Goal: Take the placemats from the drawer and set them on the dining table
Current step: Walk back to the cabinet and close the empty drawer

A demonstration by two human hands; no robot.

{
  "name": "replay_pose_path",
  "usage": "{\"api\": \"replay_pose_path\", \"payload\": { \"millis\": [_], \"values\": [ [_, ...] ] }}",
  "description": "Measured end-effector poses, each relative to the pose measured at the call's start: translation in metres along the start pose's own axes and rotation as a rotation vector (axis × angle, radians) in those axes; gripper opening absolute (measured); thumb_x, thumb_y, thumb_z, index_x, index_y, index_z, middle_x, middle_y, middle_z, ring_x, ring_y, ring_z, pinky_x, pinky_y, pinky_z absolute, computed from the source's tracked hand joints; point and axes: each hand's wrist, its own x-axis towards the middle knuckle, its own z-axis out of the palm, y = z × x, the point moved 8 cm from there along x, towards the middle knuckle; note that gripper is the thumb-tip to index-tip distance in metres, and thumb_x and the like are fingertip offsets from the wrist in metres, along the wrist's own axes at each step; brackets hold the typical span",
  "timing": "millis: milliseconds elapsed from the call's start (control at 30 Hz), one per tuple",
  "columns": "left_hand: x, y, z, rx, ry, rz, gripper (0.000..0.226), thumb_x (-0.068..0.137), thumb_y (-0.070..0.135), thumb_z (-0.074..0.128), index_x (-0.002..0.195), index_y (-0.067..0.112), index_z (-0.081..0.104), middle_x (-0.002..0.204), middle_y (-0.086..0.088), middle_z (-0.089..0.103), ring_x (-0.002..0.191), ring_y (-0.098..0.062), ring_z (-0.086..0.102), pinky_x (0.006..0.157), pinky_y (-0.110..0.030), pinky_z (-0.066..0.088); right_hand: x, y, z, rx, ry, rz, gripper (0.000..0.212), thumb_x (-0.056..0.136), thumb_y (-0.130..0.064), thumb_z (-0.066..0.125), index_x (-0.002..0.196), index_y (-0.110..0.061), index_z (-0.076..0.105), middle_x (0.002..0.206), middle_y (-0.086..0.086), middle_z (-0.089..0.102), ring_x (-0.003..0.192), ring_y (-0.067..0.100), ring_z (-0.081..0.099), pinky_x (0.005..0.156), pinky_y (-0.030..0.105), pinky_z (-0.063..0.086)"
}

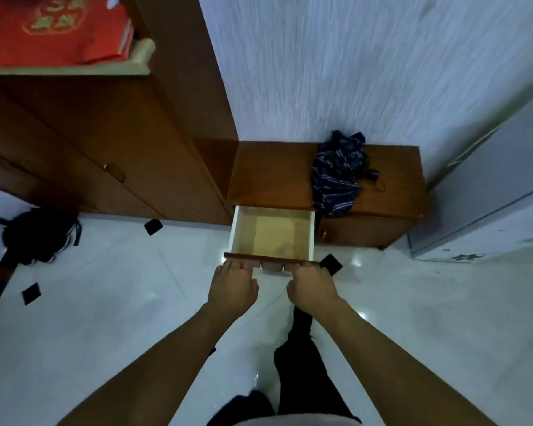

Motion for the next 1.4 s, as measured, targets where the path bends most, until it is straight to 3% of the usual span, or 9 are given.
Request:
{"api": "replay_pose_path", "payload": {
  "millis": [167, 333, 567, 733, 800, 933, 1067, 1233, 1400],
  "values": [
    [0.087, -0.010, 0.061, -0.051, -0.082, -0.066, 0.022, 0.085, 0.026, 0.056, 0.094, 0.007, 0.063, 0.087, -0.015, 0.065, 0.086, -0.035, 0.059, 0.075, -0.039, 0.046, 0.087, 0.030, 0.051, 0.017, -0.108, -0.010, 0.006, 0.071, -0.008, 0.062, 0.074, -0.002, 0.065, 0.076, 0.018, 0.067, 0.069, 0.036, 0.065, 0.064, 0.032, 0.047],
    [0.150, -0.033, 0.133, -0.267, -0.167, -0.244, 0.018, 0.085, 0.022, 0.057, 0.086, 0.005, 0.060, 0.080, -0.015, 0.062, 0.079, -0.033, 0.057, 0.067, -0.038, 0.047, 0.150, 0.057, 0.119, 0.033, -0.212, 0.037, 0.008, 0.077, -0.010, 0.059, 0.078, -0.004, 0.064, 0.078, 0.018, 0.068, 0.067, 0.036, 0.065, 0.060, 0.033, 0.050],
    [0.184, -0.073, 0.247, -0.460, -0.310, -0.421, 0.017, 0.088, 0.015, 0.054, 0.082, 0.001, 0.059, 0.077, -0.015, 0.064, 0.075, -0.029, 0.060, 0.070, -0.037, 0.051, 0.188, 0.096, 0.226, 0.311, -0.323, 0.400, 0.018, 0.087, -0.019, 0.053, 0.075, -0.007, 0.057, 0.072, 0.004, 0.059, 0.073, 0.024, 0.059, 0.065, 0.029, 0.045],
    [0.194, -0.105, 0.289, -0.690, -0.401, -0.693, 0.027, 0.097, 0.026, 0.049, 0.094, 0.002, 0.062, 0.079, -0.002, 0.059, 0.069, -0.011, 0.051, 0.061, -0.020, 0.036, 0.183, 0.106, 0.293, 1.036, -0.376, 1.004, 0.014, 0.092, -0.021, 0.056, 0.087, -0.008, 0.058, 0.083, 0.012, 0.061, 0.074, 0.021, 0.058, 0.068, 0.029, 0.046],
    [0.195, -0.119, 0.310, -0.964, -0.405, -0.974, 0.034, 0.098, 0.034, 0.048, 0.088, 0.004, 0.061, 0.072, -0.001, 0.057, 0.063, -0.010, 0.052, 0.060, -0.020, 0.040, 0.181, 0.101, 0.312, 1.469, -0.275, 1.314, 0.019, 0.097, -0.027, 0.054, 0.102, -0.009, 0.055, 0.093, 0.016, 0.062, 0.079, 0.024, 0.063, 0.071, 0.030, 0.052],
    [0.204, -0.130, 0.343, -1.442, -0.290, -1.354, 0.029, 0.095, 0.035, 0.059, 0.094, 0.006, 0.063, 0.075, -0.006, 0.061, 0.067, -0.017, 0.060, 0.067, -0.029, 0.052, 0.197, 0.115, 0.331, 1.790, 0.041, 1.514, 0.040, 0.100, -0.030, 0.052, 0.126, 0.000, 0.052, 0.119, 0.021, 0.063, 0.094, 0.028, 0.067, 0.081, 0.035, 0.056],
    [0.217, -0.134, 0.357, -1.401, -0.234, -1.383, 0.016, 0.093, 0.022, 0.062, 0.095, 0.007, 0.067, 0.083, -0.010, 0.073, 0.072, -0.016, 0.070, 0.075, -0.028, 0.060, 0.213, 0.125, 0.333, 1.779, 0.145, 1.548, 0.031, 0.100, -0.021, 0.052, 0.122, -0.001, 0.058, 0.107, 0.019, 0.069, 0.099, 0.031, 0.069, 0.089, 0.037, 0.057],
    [0.246, -0.132, 0.357, -1.366, -0.109, -1.244, 0.020, 0.094, 0.018, 0.057, 0.099, 0.002, 0.067, 0.079, -0.004, 0.070, 0.064, -0.010, 0.070, 0.070, -0.028, 0.060, 0.236, 0.146, 0.329, 1.688, 0.085, 1.376, 0.031, 0.100, -0.024, 0.052, 0.116, 0.001, 0.060, 0.085, 0.013, 0.070, 0.073, 0.023, 0.072, 0.066, 0.030, 0.060],
    [0.294, -0.131, 0.340, -1.338, -0.046, -1.044, 0.016, 0.091, 0.018, 0.059, 0.095, 0.005, 0.068, 0.068, 0.002, 0.068, 0.062, -0.011, 0.067, 0.069, -0.034, 0.059, 0.274, 0.166, 0.308, 1.471, -0.001, 1.215, 0.022, 0.096, -0.027, 0.057, 0.094, -0.006, 0.062, 0.073, 0.009, 0.066, 0.072, 0.024, 0.072, 0.069, 0.034, 0.057]
  ]
}}
